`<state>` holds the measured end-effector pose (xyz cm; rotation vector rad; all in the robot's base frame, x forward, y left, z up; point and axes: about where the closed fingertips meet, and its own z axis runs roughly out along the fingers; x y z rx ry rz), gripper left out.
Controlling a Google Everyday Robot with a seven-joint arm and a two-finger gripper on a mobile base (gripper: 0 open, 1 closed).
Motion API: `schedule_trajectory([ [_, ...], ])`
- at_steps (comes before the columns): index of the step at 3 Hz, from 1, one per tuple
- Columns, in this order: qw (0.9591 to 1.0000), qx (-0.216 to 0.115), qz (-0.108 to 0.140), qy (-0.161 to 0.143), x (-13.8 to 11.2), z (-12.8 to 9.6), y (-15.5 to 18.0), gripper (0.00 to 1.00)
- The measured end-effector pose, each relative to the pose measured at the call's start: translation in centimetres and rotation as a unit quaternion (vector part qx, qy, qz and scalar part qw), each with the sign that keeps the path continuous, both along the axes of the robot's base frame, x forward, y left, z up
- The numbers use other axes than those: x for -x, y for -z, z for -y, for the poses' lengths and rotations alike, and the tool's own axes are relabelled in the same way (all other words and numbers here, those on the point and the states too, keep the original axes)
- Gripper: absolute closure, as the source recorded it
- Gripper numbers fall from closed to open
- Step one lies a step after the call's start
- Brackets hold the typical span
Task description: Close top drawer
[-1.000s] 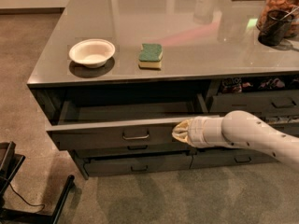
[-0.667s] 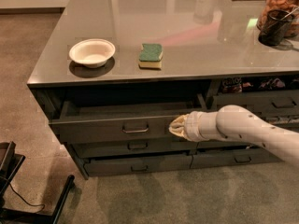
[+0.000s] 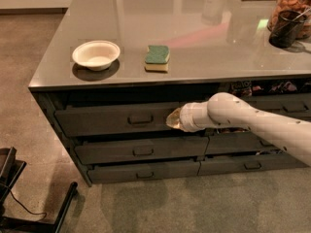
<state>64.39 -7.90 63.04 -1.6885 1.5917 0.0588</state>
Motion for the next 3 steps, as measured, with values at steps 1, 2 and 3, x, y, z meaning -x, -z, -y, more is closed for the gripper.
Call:
schedule_trajectory([
  [1,1.0000,0.000,0.000,0.000,0.0,0.0,0.0,1.00],
  [2,0.9996,-0.001,-0.027,-0.002,1.7,0.5,-0.2,1.00],
  [3,0.9974,-0.001,-0.071,0.000,5.1,1.4,-1.5,1.00],
])
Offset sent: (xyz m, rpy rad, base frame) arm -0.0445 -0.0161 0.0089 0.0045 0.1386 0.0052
